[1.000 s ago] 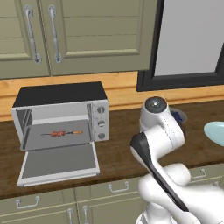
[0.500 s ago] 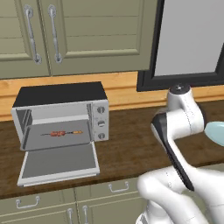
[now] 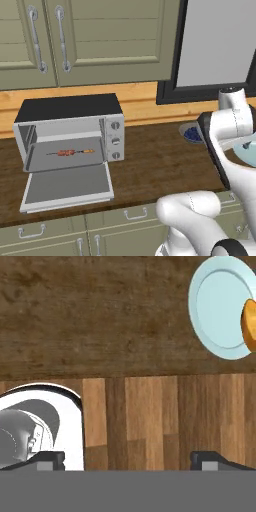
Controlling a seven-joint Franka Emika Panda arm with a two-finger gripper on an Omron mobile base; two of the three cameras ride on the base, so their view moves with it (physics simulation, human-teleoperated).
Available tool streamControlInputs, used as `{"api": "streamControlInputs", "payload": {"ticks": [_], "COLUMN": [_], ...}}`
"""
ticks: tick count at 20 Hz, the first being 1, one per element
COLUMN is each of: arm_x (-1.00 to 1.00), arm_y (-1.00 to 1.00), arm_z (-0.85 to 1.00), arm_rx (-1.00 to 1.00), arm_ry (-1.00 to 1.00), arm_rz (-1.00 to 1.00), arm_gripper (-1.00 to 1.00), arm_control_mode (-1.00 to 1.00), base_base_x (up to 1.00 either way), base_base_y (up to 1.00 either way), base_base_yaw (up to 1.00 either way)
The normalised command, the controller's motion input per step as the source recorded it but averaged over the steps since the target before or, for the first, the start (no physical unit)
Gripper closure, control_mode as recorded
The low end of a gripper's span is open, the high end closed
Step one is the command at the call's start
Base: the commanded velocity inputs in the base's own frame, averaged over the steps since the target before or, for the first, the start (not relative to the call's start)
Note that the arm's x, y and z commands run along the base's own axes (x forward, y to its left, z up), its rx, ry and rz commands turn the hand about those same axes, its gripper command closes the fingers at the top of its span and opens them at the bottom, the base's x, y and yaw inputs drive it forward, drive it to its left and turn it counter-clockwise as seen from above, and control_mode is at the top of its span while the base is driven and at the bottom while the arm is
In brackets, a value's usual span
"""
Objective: Pick up the kebab skewer and baguette bread, and place them inside the toaster oven. Close the toaster oven door and start by setting the timer.
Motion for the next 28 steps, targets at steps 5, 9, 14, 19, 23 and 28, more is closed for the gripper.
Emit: {"api": "streamControlInputs", "payload": {"ticks": [5, 9, 14, 19, 23, 28], "arm_x": [-0.02, 0.01, 0.03, 0.02, 0.00, 0.03], "arm_y": [-1.00, -1.00, -1.00, -0.88, -0.51, -0.46], "arm_z": [0.00, 0.00, -0.15, -0.12, -0.35, -0.31], "arm_rx": [0.00, 0.00, 0.00, 0.02, 0.05, 0.03], "arm_ry": [0.01, 0.04, 0.09, 0.00, -0.10, -0.18], "arm_rz": [-0.23, -0.15, -0.16, -0.07, 0.00, 0.00], "arm_gripper": [-1.00, -1.00, -1.00, -1.00, -1.00, -1.00], "arm_control_mode": [-1.00, -1.00, -1.00, -1.00, -1.00, -1.00], "base_base_x": [0.00, 0.00, 0.00, 0.00, 0.00, 0.00], "base_base_y": [0.00, 0.00, 0.00, 0.00, 0.00, 0.00], "base_base_yaw": [0.00, 0.00, 0.00, 0.00, 0.00, 0.00]}}
